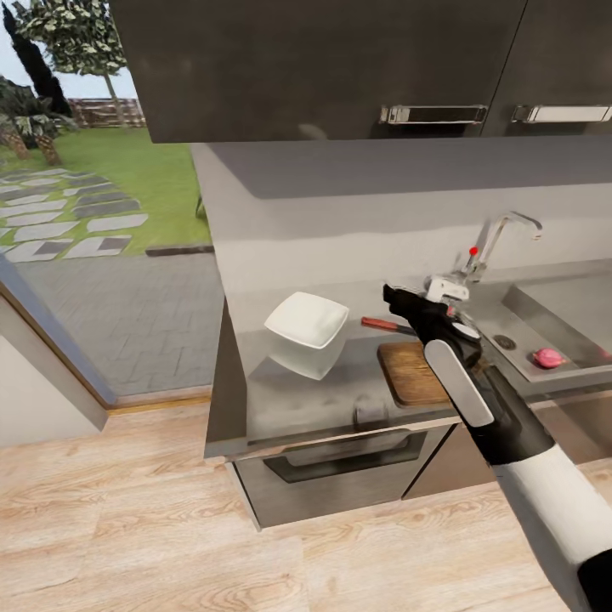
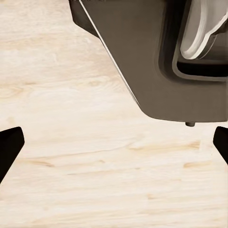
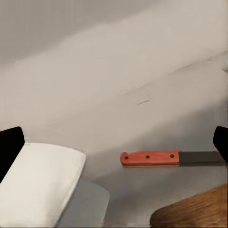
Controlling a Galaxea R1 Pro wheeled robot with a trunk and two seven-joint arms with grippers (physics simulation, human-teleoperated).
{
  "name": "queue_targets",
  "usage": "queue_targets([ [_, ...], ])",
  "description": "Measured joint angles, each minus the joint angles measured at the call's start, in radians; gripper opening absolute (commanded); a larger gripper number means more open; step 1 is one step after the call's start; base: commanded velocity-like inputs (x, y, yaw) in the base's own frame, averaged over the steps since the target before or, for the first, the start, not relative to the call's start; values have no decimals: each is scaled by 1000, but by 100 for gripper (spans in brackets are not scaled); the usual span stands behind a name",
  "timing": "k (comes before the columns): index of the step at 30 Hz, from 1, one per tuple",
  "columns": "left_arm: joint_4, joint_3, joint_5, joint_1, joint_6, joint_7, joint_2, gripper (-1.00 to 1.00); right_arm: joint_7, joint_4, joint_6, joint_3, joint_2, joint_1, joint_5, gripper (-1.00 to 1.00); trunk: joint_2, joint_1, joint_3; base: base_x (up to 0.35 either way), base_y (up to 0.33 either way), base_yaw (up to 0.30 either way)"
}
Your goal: In the kitchen, take the Vidalia onion out of the sink, dice it on the chopping board with the paring knife, put the diced onion into the bowl on the countertop, then place both the paring knife and the chopping board into the sink.
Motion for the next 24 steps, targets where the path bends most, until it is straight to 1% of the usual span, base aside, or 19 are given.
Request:
queue_targets([
  [1,0,0,0,0,-1,0,0,100,0,-39,-1,1,-14,38,7,100,0,0,0,0,0,0],
  [2,0,0,0,-1,-1,0,0,100,0,-56,-2,1,-20,59,10,100,0,0,0,0,0,0],
  [3,-1,0,1,-1,-1,0,0,100,0,-82,-4,2,-32,95,15,100,0,0,0,0,0,0],
  [5,-3,0,1,-1,-2,0,0,100,0,-106,-7,2,-44,143,25,100,0,0,0,0,0,0],
  [7,-5,-1,1,-2,-2,0,0,100,1,-116,-11,2,-49,171,35,100,0,0,0,0,0,0],
  [8,-8,-1,1,-2,-2,0,0,100,1,-121,-17,2,-52,193,47,100,0,0,0,0,0,0],
  [9,-10,-1,1,-2,-2,0,0,100,1,-125,-29,2,-54,214,61,100,0,0,0,0,0,0],
  [11,-11,-1,1,-2,-2,0,0,100,1,-128,-48,3,-55,235,77,100,0,0,0,0,0,0],
  [13,-13,-1,1,-2,-2,0,1,100,1,-130,-86,9,-56,268,103,100,0,0,0,0,0,0],
  [15,-13,0,1,-2,-2,0,1,100,1,-132,-130,31,-57,299,129,100,0,0,0,0,0,0],
  [18,-13,0,1,-2,-2,0,1,100,0,-133,-195,87,-58,348,167,100,0,0,0,0,0,0],
  [20,-13,0,1,-2,-3,0,1,100,-1,-133,-233,112,-60,379,183,100,0,0,0,0,0,0],
  [22,-13,0,1,-2,-3,1,1,100,-1,-133,-269,127,-63,408,194,100,0,0,0,0,0,0],
  [24,-13,0,1,-2,-3,1,1,100,-1,-133,-289,132,-66,425,199,100,0,0,0,0,0,0],
])
